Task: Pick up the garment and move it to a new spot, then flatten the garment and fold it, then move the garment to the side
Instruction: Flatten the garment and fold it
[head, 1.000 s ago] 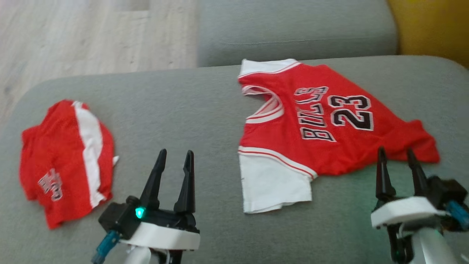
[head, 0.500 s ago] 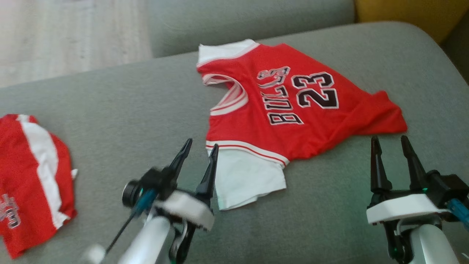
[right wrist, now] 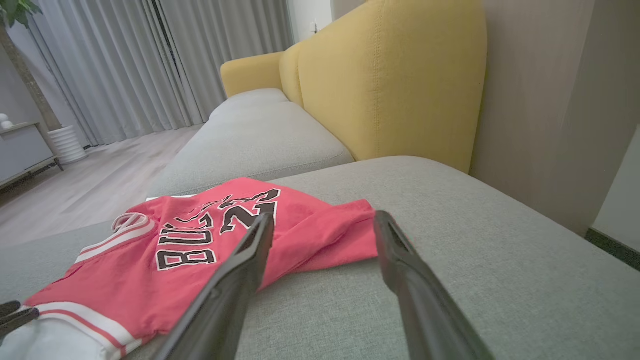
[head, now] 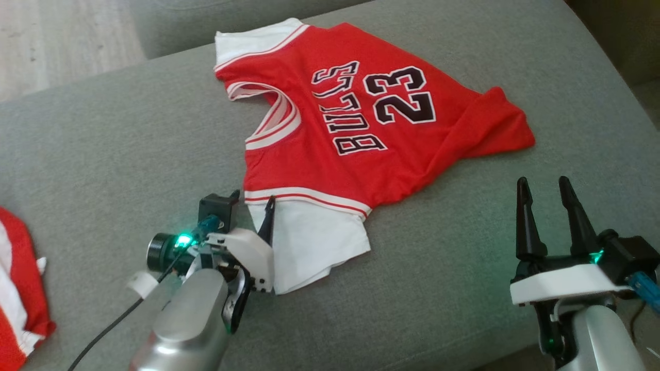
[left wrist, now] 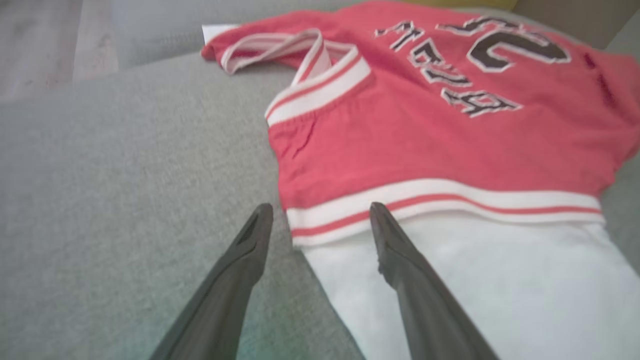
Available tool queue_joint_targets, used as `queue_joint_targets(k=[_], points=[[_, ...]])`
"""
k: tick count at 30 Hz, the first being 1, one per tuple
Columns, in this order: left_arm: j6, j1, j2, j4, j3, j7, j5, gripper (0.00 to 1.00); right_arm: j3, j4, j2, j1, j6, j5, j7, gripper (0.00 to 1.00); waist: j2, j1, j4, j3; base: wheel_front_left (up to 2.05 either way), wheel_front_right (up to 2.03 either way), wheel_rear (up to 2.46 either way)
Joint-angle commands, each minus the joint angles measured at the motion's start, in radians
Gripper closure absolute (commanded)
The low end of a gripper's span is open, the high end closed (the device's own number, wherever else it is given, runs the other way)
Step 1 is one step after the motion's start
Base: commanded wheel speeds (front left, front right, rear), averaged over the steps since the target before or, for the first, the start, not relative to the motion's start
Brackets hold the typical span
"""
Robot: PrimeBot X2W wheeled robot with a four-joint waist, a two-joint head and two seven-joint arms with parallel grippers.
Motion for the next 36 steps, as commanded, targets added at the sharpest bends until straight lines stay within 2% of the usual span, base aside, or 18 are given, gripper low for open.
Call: queue_joint_targets(k=[1, 6, 11, 12, 13, 26, 36], points=[[0.004, -0.048, 0.018, -0.009, 0.024, 0.0, -0.002, 0.0, 0.022, -0.029, -0.005, -0.035, 0.007, 0.006, -0.012, 0.0, 0.0, -0.0002, -0.007, 0.005, 0.0, 0.0, 0.0], [-0.002, -0.07, 0.016, 0.052, 0.021, 0.01, -0.012, 0.0, 0.026, -0.033, -0.005, -0.047, 0.007, 0.012, -0.019, 0.0, 0.0, -0.0002, -0.018, 0.013, 0.0, 0.0, 0.0], [-0.033, -0.082, 0.011, 0.094, 0.01, 0.029, -0.032, 0.0, 0.034, -0.04, -0.005, -0.056, 0.007, 0.016, -0.023, 0.0, 0.0, -0.0002, -0.026, 0.021, 0.0, 0.0, 0.0], [-0.04, -0.085, 0.01, 0.101, 0.008, 0.032, -0.037, 0.53, 0.034, -0.041, -0.005, -0.057, 0.007, 0.016, -0.024, 0.0, 0.0, -0.0002, -0.027, 0.022, 0.0, 0.0, 0.0], [-0.043, -0.087, 0.009, 0.105, 0.01, 0.031, -0.043, 1.0, 0.033, -0.042, -0.005, -0.058, 0.007, 0.016, -0.024, 0.0, 0.0, -0.0002, -0.027, 0.023, 0.0, 0.0, 0.0], [0.001, -0.11, 0.026, 0.112, 0.099, -0.162, -0.109, 1.0, 0.013, -0.04, -0.005, -0.057, 0.007, -0.006, -0.02, 0.0, 0.0, -0.0002, 0.034, -0.007, 0.0, 0.0, 0.0], [0.011, -0.099, 0.069, 0.135, 0.15, -0.214, -0.154, 1.0, 0.02, -0.038, -0.005, -0.047, 0.007, -0.017, -0.002, 0.0, 0.0, -0.0002, 0.088, -0.02, 0.0, 0.0, 0.0]])
